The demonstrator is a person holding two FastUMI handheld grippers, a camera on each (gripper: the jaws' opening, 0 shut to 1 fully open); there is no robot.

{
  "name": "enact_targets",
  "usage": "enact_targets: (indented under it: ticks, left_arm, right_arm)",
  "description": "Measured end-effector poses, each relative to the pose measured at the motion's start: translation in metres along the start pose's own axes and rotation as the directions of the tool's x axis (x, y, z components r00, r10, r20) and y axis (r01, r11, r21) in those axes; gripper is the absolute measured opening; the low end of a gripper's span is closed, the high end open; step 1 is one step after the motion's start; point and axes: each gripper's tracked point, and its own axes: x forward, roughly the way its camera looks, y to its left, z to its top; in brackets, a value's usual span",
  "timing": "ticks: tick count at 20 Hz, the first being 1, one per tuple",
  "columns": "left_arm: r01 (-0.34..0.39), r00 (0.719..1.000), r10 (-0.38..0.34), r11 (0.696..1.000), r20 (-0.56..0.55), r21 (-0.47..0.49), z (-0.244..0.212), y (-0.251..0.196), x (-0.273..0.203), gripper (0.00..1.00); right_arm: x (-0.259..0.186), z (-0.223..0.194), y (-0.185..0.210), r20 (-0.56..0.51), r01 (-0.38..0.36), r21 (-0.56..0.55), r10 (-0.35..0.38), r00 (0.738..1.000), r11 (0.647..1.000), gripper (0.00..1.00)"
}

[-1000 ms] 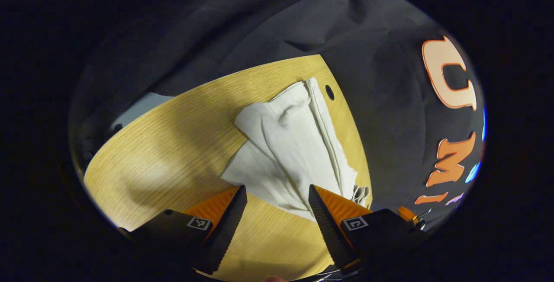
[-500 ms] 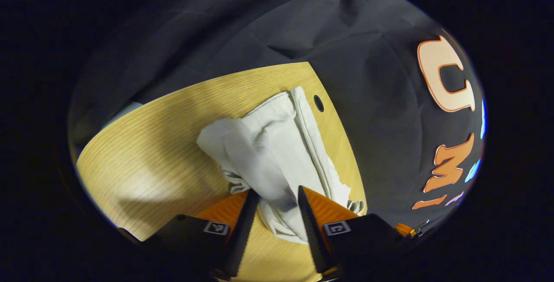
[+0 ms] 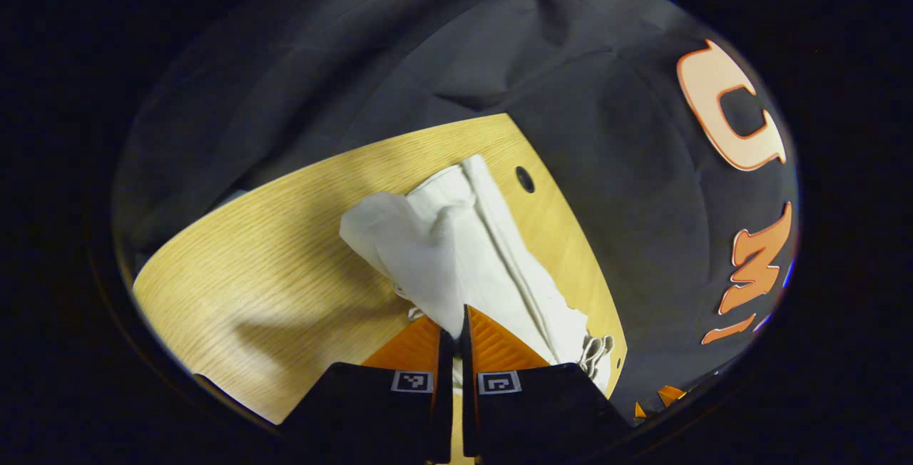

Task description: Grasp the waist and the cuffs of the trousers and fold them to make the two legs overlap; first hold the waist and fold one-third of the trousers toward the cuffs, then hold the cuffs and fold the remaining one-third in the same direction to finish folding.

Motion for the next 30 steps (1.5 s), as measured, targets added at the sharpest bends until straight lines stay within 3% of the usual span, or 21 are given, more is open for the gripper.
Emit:
enact_targets:
  ticks: [3,8,14,24,30]
  left_arm:
    - [0.022,0.999,-0.024,0.999,0.046,0.046,0.012,-0.031,-0.018,0.1]
    - [0.062,0.991,-0.075,0.991,0.107,0.123,0.02,-0.097,-0.041,0.1]
    - [0.096,0.98,-0.132,0.971,0.151,0.22,0.015,-0.171,-0.068,0.1]
    - [0.143,0.959,-0.227,0.905,0.169,0.402,-0.031,-0.289,-0.08,0.07]
    - [0.177,0.95,-0.278,0.852,0.14,0.492,-0.086,-0.357,-0.069,0.09]
  right_arm:
    - [-0.01,0.001,-0.005,-0.007,-0.018,-0.027,0.018,1.0,0.999,0.8]
    - [-0.027,0.012,-0.028,0.008,-0.011,-0.068,0.011,1.0,0.998,0.94]
    - [-0.051,0.033,-0.064,0.052,0.036,-0.175,-0.028,0.998,0.984,0.97]
    - [-0.081,0.055,-0.125,0.096,0.052,-0.157,-0.037,0.995,0.986,0.97]
    - [-0.097,0.067,-0.156,0.11,0.042,-0.132,-0.028,0.994,0.99,0.97]
